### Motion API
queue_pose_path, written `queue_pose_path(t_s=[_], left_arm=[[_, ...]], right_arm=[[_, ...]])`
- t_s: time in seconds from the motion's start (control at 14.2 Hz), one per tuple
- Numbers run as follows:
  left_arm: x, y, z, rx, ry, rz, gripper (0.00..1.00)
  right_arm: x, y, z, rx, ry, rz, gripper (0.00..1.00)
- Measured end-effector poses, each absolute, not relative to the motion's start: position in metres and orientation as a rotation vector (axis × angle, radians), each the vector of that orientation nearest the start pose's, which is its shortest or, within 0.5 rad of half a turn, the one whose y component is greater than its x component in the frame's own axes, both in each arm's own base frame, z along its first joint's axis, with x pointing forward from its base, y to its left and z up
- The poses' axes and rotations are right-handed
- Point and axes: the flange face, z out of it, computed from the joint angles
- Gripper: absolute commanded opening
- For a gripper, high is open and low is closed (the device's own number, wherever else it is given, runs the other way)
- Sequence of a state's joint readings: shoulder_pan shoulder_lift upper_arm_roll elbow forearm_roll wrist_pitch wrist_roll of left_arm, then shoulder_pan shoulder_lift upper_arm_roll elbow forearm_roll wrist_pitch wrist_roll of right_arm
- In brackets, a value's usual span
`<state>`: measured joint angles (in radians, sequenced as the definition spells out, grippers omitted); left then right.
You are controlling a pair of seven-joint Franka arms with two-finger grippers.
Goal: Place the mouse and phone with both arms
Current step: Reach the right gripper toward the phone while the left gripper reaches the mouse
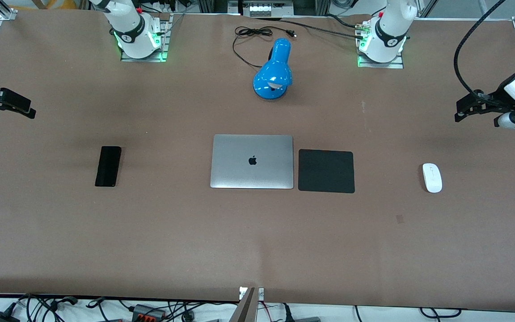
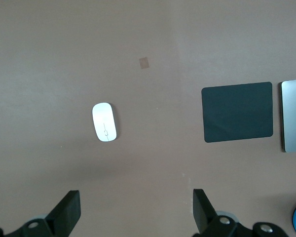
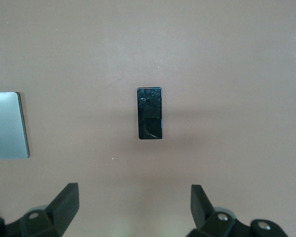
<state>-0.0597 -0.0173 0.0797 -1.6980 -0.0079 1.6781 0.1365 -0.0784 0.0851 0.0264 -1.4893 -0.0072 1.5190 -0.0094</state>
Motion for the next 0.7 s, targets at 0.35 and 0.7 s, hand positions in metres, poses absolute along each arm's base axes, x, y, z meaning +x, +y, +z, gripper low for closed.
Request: queue_pose_path(t_s=[0.35,0.7], left_arm=[[0.555,0.011,0.583,-3.146,0.182,0.003,1.00],[0.556,0.011,0.582,-3.146,0.181,0.007,1.00]], right_arm=[[0.574,-0.031,0.607,-3.142,0.065,0.112,1.00],[0.576,-0.029,0.566,-3.130,0.058,0.263,1.00]])
